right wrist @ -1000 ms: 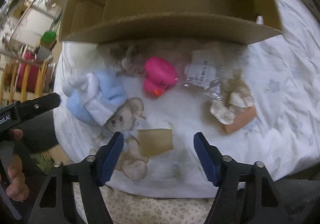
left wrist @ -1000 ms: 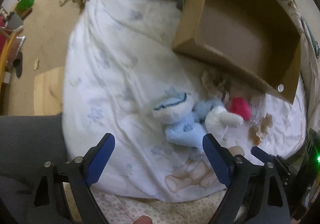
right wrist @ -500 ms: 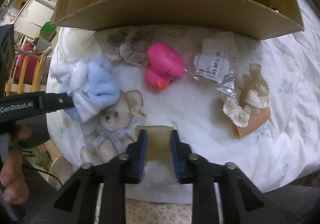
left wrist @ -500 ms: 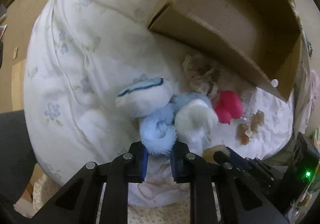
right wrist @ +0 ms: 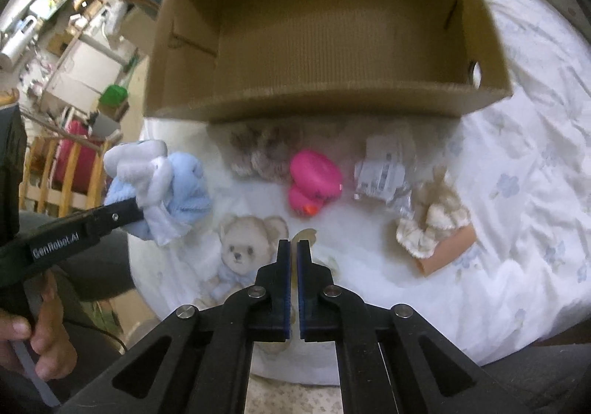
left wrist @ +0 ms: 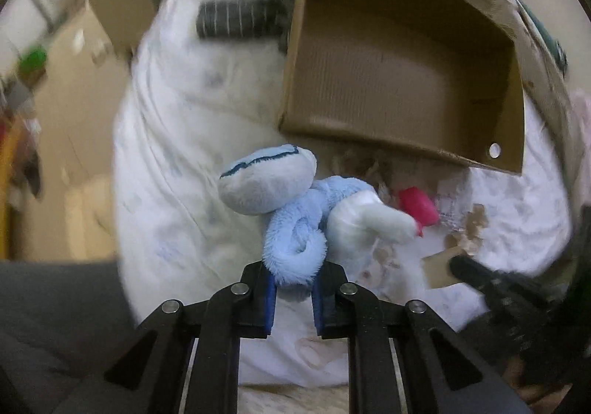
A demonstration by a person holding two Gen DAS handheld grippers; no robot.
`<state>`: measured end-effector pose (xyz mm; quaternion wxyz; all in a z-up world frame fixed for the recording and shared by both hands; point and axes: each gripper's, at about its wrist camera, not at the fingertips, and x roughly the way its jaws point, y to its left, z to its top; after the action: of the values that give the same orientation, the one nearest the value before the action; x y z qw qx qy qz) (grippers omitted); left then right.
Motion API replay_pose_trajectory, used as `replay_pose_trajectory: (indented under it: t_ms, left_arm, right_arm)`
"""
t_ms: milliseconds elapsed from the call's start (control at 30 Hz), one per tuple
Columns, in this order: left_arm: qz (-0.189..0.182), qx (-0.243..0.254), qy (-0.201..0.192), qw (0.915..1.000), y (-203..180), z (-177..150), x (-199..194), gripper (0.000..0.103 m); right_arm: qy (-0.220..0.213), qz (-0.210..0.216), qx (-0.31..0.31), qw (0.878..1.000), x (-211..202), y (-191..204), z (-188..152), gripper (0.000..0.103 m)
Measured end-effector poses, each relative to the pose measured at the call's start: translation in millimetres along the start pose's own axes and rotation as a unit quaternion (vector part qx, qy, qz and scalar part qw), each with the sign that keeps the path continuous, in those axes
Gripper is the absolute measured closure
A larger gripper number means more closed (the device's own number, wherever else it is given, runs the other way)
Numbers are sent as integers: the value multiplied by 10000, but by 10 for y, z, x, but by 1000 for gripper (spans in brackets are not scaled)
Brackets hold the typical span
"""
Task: Organize soft objects
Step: 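Lift the blue plush with the left gripper and carry it over the box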
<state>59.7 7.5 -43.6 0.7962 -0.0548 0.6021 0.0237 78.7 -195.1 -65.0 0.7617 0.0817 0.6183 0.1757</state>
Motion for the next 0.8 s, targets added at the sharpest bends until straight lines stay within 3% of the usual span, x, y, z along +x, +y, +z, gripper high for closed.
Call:
replay_pose_trajectory:
  t_ms: [100,233,533,800]
  left_arm:
    - [538,521,-396,9964,-168,0,-98,89]
    - [707,815,-553,9926,-276,-13,-97,89]
    - [536,665,-438,9954,-215,-50,-90,89]
    - [338,595,-776,9946,-225,25,-469,89]
  right_arm:
    - [-208,112,36,9997,-111,12,14,99]
    - [-324,145,42,9994,-183,21,32,99]
    - [-441,240,65,9987,-242,41,-1,99]
    - [-716,569,120,9957,-537,52,104,99]
